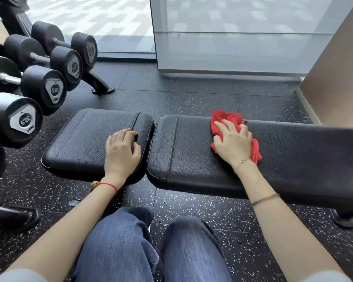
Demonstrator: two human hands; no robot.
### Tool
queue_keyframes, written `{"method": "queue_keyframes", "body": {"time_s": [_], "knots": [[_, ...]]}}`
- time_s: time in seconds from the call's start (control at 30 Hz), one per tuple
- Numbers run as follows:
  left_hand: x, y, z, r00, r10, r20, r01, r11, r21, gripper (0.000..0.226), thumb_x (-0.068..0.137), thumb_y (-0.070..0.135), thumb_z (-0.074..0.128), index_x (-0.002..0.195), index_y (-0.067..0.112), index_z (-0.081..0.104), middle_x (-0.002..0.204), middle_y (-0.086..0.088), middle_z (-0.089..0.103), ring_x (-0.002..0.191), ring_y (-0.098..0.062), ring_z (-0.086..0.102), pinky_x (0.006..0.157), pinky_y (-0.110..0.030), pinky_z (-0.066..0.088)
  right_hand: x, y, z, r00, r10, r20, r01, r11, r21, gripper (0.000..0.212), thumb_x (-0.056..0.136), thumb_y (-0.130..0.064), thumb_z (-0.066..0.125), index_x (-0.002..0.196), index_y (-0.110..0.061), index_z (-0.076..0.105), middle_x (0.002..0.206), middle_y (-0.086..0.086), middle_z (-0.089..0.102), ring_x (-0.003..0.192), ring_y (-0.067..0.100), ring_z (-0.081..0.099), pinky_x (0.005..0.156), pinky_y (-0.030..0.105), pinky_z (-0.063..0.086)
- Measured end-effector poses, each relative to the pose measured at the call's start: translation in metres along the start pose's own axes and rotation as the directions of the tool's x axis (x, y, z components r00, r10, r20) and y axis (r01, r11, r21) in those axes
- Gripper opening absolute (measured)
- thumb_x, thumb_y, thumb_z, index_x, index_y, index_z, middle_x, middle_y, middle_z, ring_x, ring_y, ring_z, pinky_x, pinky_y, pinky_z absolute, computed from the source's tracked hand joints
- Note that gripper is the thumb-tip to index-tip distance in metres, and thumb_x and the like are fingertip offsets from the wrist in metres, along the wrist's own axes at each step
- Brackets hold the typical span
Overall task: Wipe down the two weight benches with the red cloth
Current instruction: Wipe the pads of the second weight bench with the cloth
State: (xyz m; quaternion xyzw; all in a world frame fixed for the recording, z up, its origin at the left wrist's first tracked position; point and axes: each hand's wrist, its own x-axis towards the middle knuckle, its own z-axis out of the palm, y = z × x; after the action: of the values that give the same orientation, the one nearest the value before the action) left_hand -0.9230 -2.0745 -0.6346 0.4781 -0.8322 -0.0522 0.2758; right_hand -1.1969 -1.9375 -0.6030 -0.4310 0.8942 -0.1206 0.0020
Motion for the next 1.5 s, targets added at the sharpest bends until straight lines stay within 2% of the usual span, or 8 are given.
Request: {"method": "queue_keyframes", "body": {"time_s": [0.2,0.3,0.53,0.67,0.83,1.0,1.2,1.5], "knots": [[0.0,0.0,-0.001,1.0,0.001,0.003,-0.001,1.0,-0.003,0.038,0.086,0.026,0.048,0.117,0.015,0.064,0.128,-0.007,0.062,0.123,-0.028,0.052,0.112,-0.05,0.035,-0.038,-0.055,0.009,0.939,-0.339,0.051,0.338,0.941,0.034,0.052,0.088,-0.041,0.044,0.14,-0.041,0.045,0.149,-0.017,0.04,0.128,0.029,0.035,0.108,0.04,0.026],[0.0,-0.002,-0.001,1.0,0.014,0.007,-0.013,1.0,-0.003,0.037,0.087,0.025,0.049,0.118,0.014,0.064,0.129,-0.008,0.061,0.124,-0.028,0.052,0.112,-0.051,0.035,-0.061,-0.04,0.006,0.924,-0.381,0.021,0.379,0.923,0.074,0.054,0.083,-0.042,0.041,0.137,-0.042,0.049,0.146,-0.02,0.044,0.126,0.027,0.038,0.107,0.04,0.027],[0.0,0.001,-0.001,1.0,0.008,0.006,-0.008,1.0,0.002,0.032,0.087,0.018,0.057,0.118,0.013,0.064,0.128,-0.009,0.062,0.124,-0.03,0.052,0.112,-0.052,0.035,-0.035,0.031,-0.004,0.995,-0.072,-0.064,0.074,0.997,0.026,0.049,0.088,-0.039,0.045,0.137,-0.042,0.049,0.148,-0.018,0.042,0.126,0.03,0.037,0.107,0.039,0.027],[0.0,0.004,-0.001,1.0,-0.004,0.006,0.004,1.0,0.014,0.031,0.086,0.015,0.06,0.117,0.013,0.064,0.127,-0.007,0.061,0.123,-0.029,0.052,0.112,-0.049,0.034,0.006,0.015,0.0,0.995,0.08,-0.053,-0.076,0.994,0.072,0.048,0.092,-0.036,0.046,0.139,-0.037,0.047,0.151,-0.011,0.039,0.133,0.033,0.03,0.11,0.041,0.022],[0.0,0.004,-0.001,1.0,-0.017,0.007,0.017,1.0,0.019,0.031,0.086,0.015,0.06,0.117,0.013,0.064,0.128,-0.007,0.061,0.123,-0.029,0.051,0.113,-0.048,0.032,0.006,-0.06,0.01,0.969,-0.244,0.025,0.241,0.966,0.09,0.049,0.09,-0.038,0.047,0.14,-0.038,0.046,0.15,-0.014,0.04,0.131,0.03,0.034,0.109,0.039,0.024],[0.002,0.003,-0.003,0.999,-0.012,0.039,0.013,1.0,-0.022,0.033,0.087,0.014,0.062,0.12,0.013,0.065,0.131,-0.007,0.061,0.125,-0.029,0.053,0.113,-0.049,0.034,-0.032,-0.11,0.024,0.814,-0.573,0.094,0.561,0.818,0.124,0.049,0.089,-0.039,0.045,0.138,-0.041,0.047,0.148,-0.017,0.042,0.132,0.029,0.032,0.11,0.042,0.024],[-0.006,-0.026,-0.031,0.997,-0.051,-0.064,0.048,0.998,-0.04,0.035,0.086,0.016,0.057,0.12,0.015,0.064,0.127,-0.004,0.062,0.123,-0.025,0.054,0.108,-0.046,0.04,-0.021,-0.121,0.027,0.786,-0.612,0.09,0.584,0.781,0.221,0.049,0.09,-0.038,0.041,0.139,-0.041,0.046,0.148,-0.019,0.042,0.134,0.031,0.032,0.112,0.044,0.023],[-0.053,-0.11,-0.088,0.94,-0.324,-0.106,0.334,0.938,0.095,0.043,0.084,0.0,0.054,0.124,0.013,0.063,0.131,-0.006,0.061,0.124,-0.029,0.051,0.108,-0.05,0.038,-0.008,-0.225,0.045,0.667,-0.733,0.136,0.685,0.675,0.276,0.045,0.095,-0.034,0.044,0.139,-0.042,0.045,0.151,-0.021,0.037,0.139,0.032,0.024,0.112,0.04,0.017]]}}
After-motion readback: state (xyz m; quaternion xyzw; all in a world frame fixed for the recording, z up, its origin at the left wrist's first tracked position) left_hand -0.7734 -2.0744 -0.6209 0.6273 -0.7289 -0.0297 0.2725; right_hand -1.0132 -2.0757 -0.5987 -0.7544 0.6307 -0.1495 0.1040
